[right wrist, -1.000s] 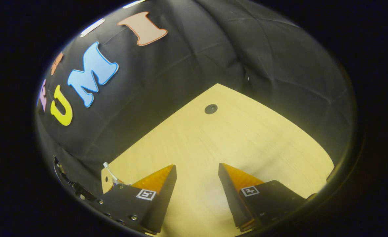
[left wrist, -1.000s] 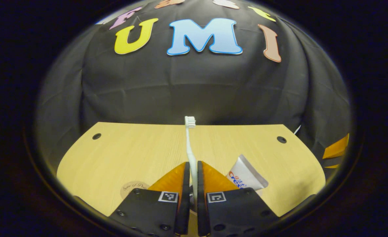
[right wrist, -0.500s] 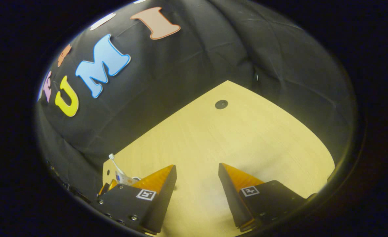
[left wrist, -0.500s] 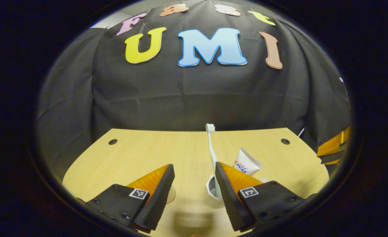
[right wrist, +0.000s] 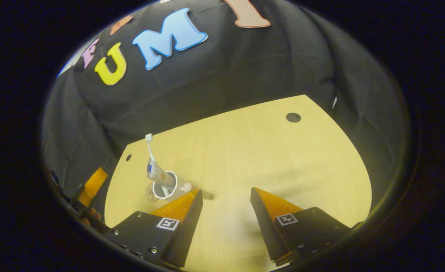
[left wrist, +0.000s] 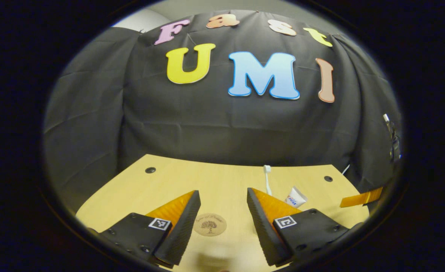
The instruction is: Put the toothbrush and toothpaste on the desktop into the cup, then pick up the cup and place it on the coaster on the desktop.
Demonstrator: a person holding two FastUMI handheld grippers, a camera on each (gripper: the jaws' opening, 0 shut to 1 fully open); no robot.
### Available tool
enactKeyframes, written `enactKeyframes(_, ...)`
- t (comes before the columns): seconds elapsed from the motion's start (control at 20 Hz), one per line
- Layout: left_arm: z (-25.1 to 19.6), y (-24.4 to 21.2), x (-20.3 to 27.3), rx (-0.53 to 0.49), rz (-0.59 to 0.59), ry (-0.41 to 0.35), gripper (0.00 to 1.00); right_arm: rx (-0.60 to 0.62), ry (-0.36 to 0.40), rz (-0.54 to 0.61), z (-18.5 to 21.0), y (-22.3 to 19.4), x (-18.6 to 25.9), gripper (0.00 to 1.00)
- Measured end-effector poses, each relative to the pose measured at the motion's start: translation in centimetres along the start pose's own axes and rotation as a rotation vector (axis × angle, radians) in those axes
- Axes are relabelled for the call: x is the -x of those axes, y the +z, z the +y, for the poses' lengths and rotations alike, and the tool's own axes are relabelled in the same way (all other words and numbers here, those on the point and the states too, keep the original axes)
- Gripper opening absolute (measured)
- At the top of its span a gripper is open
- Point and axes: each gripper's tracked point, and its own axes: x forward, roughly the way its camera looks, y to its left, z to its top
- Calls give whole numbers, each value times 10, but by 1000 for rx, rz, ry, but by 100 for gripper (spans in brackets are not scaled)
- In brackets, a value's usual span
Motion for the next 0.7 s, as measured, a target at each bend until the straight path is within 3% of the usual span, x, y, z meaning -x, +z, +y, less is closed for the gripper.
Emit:
enactKeyframes(0.3,39,21,33,11,-30,33,83,282,85,133,23,-18,-11,78)
enactKeyframes(0.7,75,12,69,63,12,64,84,615,142,258,40,-17,-30,78)
